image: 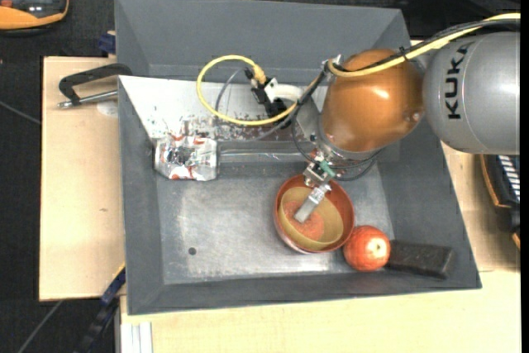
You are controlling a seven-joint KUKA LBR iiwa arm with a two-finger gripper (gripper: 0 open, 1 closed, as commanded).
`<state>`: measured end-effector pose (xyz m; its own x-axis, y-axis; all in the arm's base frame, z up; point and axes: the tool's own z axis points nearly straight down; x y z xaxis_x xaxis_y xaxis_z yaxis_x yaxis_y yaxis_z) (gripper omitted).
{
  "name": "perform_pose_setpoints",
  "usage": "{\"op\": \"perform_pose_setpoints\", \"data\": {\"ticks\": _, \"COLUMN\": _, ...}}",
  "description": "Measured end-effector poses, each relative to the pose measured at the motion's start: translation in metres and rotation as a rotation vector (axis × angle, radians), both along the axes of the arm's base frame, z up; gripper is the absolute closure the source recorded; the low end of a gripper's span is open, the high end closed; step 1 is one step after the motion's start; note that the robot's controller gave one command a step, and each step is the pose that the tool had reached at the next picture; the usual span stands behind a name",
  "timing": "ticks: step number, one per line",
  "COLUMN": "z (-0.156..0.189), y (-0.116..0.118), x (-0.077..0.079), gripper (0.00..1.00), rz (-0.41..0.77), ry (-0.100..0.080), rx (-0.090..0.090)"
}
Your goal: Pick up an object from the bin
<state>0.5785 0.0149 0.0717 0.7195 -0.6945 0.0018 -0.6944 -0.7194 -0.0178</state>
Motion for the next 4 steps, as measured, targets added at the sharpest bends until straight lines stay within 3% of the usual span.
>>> {"op": "perform_pose_setpoints", "data": {"ticks": 1, "z": 0.003, "y": -0.001, "x": 0.002, "gripper": 1.0, "rz": -0.004, "ry": -0.005, "rx": 0.001}}
{"op": "perform_pose_setpoints", "data": {"ticks": 2, "z": 0.108, "y": 0.031, "x": -0.008, "gripper": 1.0, "rz": 0.016, "ry": -0.014, "rx": 0.005}}
{"op": "perform_pose_setpoints", "data": {"ticks": 3, "z": 0.214, "y": 0.018, "x": 0.012, "gripper": 1.0, "rz": 0.041, "ry": -0.026, "rx": 0.007}}
{"op": "perform_pose_setpoints", "data": {"ticks": 4, "z": 0.194, "y": -0.004, "x": 0.007, "gripper": 1.0, "rz": 0.259, "ry": -0.025, "rx": 0.003}}
